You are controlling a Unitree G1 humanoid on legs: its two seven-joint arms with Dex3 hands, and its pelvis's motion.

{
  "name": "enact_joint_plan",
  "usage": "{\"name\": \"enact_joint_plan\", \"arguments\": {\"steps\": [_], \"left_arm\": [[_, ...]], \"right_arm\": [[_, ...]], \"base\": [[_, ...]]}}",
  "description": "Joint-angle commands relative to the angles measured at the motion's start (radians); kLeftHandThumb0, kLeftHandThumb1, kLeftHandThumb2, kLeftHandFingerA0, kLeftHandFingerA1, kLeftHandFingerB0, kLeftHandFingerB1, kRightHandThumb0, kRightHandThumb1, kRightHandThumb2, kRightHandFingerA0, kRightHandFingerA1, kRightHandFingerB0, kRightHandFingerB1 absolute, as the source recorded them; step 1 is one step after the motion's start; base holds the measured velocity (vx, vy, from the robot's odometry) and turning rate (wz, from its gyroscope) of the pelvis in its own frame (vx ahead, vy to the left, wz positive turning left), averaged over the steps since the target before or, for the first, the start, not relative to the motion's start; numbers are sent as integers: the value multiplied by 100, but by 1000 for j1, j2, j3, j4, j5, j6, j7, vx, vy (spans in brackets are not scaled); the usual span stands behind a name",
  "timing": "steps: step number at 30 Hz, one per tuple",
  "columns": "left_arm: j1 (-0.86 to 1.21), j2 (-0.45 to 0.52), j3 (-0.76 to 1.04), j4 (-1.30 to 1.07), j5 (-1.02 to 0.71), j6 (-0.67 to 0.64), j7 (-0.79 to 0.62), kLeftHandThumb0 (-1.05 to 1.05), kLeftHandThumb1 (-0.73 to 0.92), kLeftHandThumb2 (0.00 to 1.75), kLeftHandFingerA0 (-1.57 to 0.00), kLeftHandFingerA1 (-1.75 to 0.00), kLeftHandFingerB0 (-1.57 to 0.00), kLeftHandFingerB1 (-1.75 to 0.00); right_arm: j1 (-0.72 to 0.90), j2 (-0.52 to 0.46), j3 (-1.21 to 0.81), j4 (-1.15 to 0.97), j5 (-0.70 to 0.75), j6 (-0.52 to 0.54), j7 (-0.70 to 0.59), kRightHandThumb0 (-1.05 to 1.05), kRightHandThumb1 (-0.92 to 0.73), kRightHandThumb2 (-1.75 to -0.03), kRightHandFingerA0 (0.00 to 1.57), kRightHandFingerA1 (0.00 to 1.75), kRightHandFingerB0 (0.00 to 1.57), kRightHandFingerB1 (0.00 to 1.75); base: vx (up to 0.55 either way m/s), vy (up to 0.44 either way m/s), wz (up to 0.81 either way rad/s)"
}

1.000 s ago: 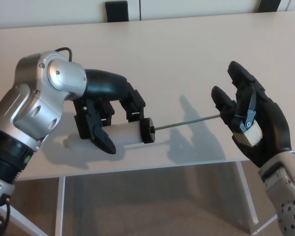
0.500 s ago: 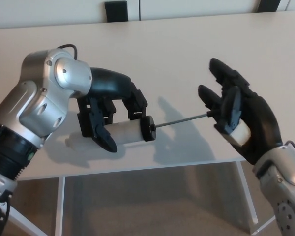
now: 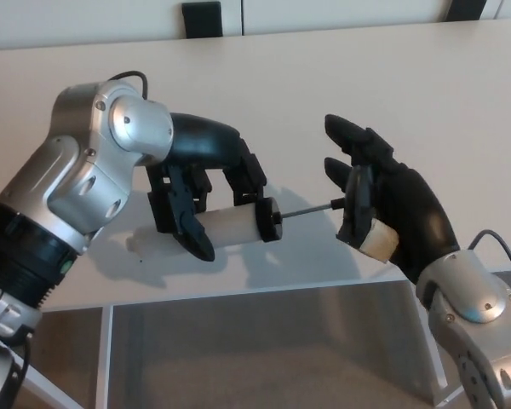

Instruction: The robot walks towards a desk on which an air pump is kept in the middle. It lifts it up and holds it with its left hand and uses its right hand to compress it by pushing its handle inwards.

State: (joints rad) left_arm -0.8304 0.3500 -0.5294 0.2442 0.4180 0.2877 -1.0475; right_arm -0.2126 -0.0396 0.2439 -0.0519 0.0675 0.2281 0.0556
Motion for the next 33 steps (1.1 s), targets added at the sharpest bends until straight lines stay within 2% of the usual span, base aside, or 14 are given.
{"name": "enact_joint_plan", "arguments": {"steps": [1,2,3,4,8,9,11,16,23,24,25,27,28,33], "left_arm": [[-25,-36,27,-10,-38,33,12,-37,77,63,-89,-71,-72,-53],[-32,-44,32,2,-43,35,14,-40,76,63,-82,-57,-58,-46],[-36,-51,36,11,-47,36,14,-40,76,63,-82,-57,-58,-46],[-42,-57,41,22,-49,39,18,-41,76,63,-74,-50,-55,-46],[-60,-70,44,47,-34,43,29,-42,77,63,-66,-47,-54,-45],[-61,-73,44,51,-31,44,33,-45,81,63,-80,-50,-49,-42],[-62,-77,44,56,-29,45,38,-45,81,63,-80,-50,-49,-42],[-81,-87,51,82,-37,30,46,-44,82,64,-69,-50,-50,-45],[-95,-101,49,97,-37,40,61,-43,82,65,-84,-58,-47,-42],[-95,-104,52,99,-40,44,62,-43,84,64,-78,-51,-47,-42],[-95,-104,52,99,-40,44,62,-43,84,64,-78,-51,-47,-42],[-95,-107,56,102,-47,39,66,-44,83,64,-79,-53,-45,-42],[-94,-106,55,102,-45,38,67,-46,82,64,-81,-61,-46,-43],[-99,-107,56,108,-45,38,72,-41,80,64,-76,-59,-44,-43]], "right_arm": [[-28,28,20,-8,-136,-37,-105,-79,-92,-92,0,26,0,23],[-26,37,16,-7,-139,-47,-118,-75,-89,-128,0,33,1,29],[-25,44,14,-6,-141,-54,-126,-75,-89,-128,0,33,1,29],[-27,53,10,-5,-145,-58,-138,-77,-92,-95,0,28,0,20],[-37,73,-3,7,-164,-72,-162,-78,-92,-99,0,28,0,21],[-38,77,-5,9,-169,-76,-168,-79,-91,-103,0,27,0,19],[-37,81,-7,11,-176,-80,-173,-79,-91,-103,0,27,0,19],[-48,88,-23,19,-187,-82,-177,-77,-91,-102,0,27,0,18],[-54,97,-40,21,-195,-79,-182,-74,-92,-94,0,28,0,19],[-54,99,-44,23,-193,-81,-181,-78,-88,-109,0,28,0,21],[-54,99,-44,23,-193,-81,-181,-78,-88,-109,0,28,0,21],[-55,105,-52,26,-192,-82,-179,-78,-88,-108,0,28,0,21],[-54,105,-54,27,-191,-85,-177,-73,-92,-92,0,28,0,19],[-59,103,-59,33,-195,-94,-168,-74,-92,-93,0,28,0,19]], "base": [[0,0,0],[0,0,0],[0,0,0],[0,0,0],[0,0,0],[0,0,0],[0,0,0],[0,0,0],[0,0,0],[0,0,0],[0,0,0],[0,0,0],[0,0,0],[0,0,0]]}}
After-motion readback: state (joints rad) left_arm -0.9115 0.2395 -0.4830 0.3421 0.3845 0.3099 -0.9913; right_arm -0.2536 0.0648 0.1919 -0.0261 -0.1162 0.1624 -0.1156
